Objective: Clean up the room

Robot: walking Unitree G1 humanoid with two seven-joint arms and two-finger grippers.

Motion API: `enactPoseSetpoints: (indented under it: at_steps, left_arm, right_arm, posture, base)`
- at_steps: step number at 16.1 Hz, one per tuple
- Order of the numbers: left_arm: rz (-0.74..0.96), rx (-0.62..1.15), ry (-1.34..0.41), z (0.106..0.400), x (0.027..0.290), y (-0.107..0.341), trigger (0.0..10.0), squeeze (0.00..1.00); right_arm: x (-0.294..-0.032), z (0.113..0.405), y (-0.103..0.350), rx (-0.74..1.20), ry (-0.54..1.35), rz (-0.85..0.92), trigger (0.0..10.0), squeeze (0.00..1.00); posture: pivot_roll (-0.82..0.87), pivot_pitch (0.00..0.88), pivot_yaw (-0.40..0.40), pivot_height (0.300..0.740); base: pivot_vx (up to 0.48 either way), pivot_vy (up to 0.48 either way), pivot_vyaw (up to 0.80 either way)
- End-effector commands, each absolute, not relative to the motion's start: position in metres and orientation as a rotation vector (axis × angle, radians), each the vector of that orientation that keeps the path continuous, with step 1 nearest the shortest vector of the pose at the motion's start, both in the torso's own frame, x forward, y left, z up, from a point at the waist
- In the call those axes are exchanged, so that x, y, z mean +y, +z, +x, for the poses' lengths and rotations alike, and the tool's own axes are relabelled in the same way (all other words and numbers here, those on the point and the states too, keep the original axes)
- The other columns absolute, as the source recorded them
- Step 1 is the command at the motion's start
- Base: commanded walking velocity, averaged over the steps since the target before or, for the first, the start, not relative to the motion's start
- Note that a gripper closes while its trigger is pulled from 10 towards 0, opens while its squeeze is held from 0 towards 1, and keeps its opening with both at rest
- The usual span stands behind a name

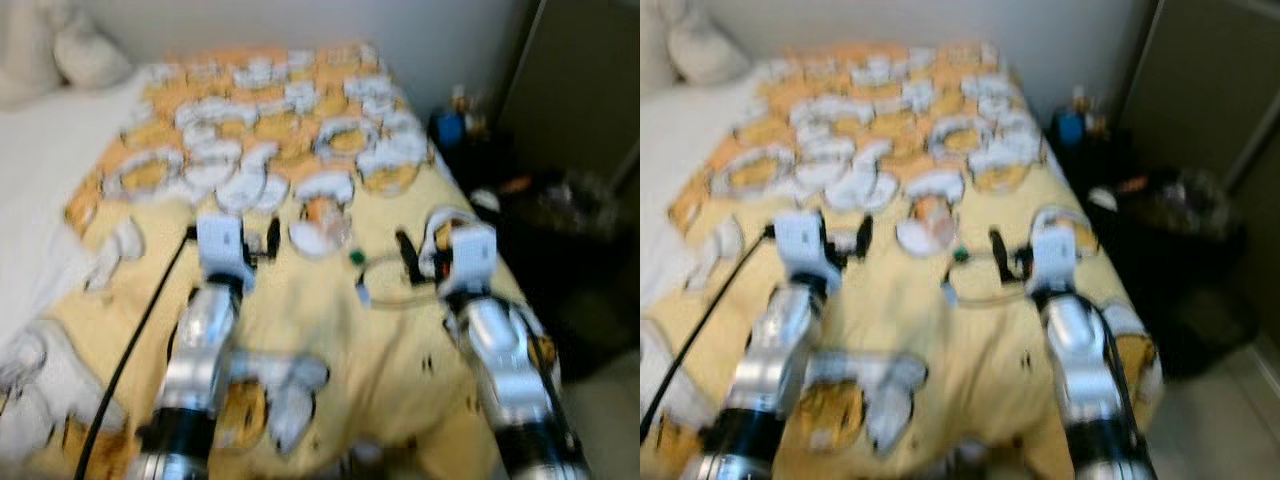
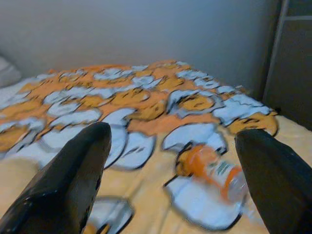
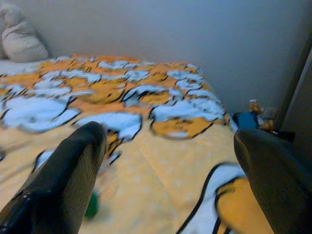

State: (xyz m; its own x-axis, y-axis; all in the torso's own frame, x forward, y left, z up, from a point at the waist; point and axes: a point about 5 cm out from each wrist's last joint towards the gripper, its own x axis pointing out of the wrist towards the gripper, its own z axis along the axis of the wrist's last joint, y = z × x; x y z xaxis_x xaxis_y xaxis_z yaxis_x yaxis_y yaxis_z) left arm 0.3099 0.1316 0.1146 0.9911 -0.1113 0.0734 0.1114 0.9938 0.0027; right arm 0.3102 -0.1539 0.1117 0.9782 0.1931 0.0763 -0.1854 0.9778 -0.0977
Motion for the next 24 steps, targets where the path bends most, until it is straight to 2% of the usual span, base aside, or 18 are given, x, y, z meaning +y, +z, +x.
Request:
enactPoseSetpoints:
  at_steps: [1,4,7,10,12,13,15,17,23,24]
  left_arm:
    - [0.054,-0.119,-0.109,0.31,0.124,0.124,10.0,0.0]
    - [0.082,-0.134,-0.101,0.31,0.123,0.133,10.0,0.0]
    - [0.143,-0.102,-0.083,0.309,0.137,0.137,10.0,0.0]
    - [0.303,-0.053,-0.003,0.293,0.188,0.147,10.0,0.0]
    - [0.291,-0.018,0.048,0.281,0.226,0.156,10.0,0.0]
    - [0.265,-0.006,0.012,0.274,0.225,0.157,10.0,0.0]
    - [0.208,0.002,-0.158,0.261,0.199,0.157,10.0,0.0]
    - [0.152,0.041,-0.227,0.246,0.182,0.155,10.0,0.0]
    - [0.135,0.12,-0.253,0.226,0.182,0.153,10.0,0.0]
    - [0.173,0.104,-0.314,0.222,0.176,0.156,10.0,0.0]
  right_arm:
    - [-0.154,0.327,0.127,-0.089,0.187,-0.057,10.0,0.0]
    - [-0.14,0.367,0.153,-0.052,0.225,-0.021,10.0,0.0]
    - [-0.12,0.39,0.16,0.042,0.269,-0.022,10.0,0.0]
    - [-0.107,0.397,0.15,0.164,0.251,-0.037,10.0,0.0]
    - [-0.106,0.398,0.147,0.202,0.205,-0.069,10.0,0.0]
    - [-0.108,0.399,0.146,0.208,0.177,-0.097,10.0,0.0]
    - [-0.112,0.4,0.147,0.201,0.135,-0.163,10.0,0.0]
    - [-0.118,0.398,0.14,0.236,0.085,-0.16,10.0,0.0]
    - [-0.137,0.391,0.12,0.313,-0.024,-0.171,10.0,0.0]
    - [-0.14,0.389,0.116,0.338,-0.034,-0.152,10.0,0.0]
  posture:
    - [-0.22,0.0,0.073,0.714]
    - [-0.18,0.0,0.074,0.714]
    - [-0.09,0.0,0.066,0.714]
    - [0.02,0.061,0.06,0.714]
    - [0.09,0.101,0.058,0.714]
    - [0.11,0.121,0.053,0.714]
    - [0.13,0.139,0.049,0.714]
    - [0.14,0.173,0.053,0.714]
    - [0.15,0.229,0.073,0.714]
    - [0.15,0.236,0.073,0.714]
  base:
    - [0.0,0.0,0.0]
    - [0.0,0.0,0.0]
    - [0.0,0.0,0.0]
    - [0.0,0.0,0.0]
    - [0.0,0.0,0.0]
    - [0.0,0.0,0.0]
    - [0.0,0.0,0.0]
    - [0.0,0.0,0.0]
    - [0.0,0.0,0.0]
    - [0.0,0.0,0.0]
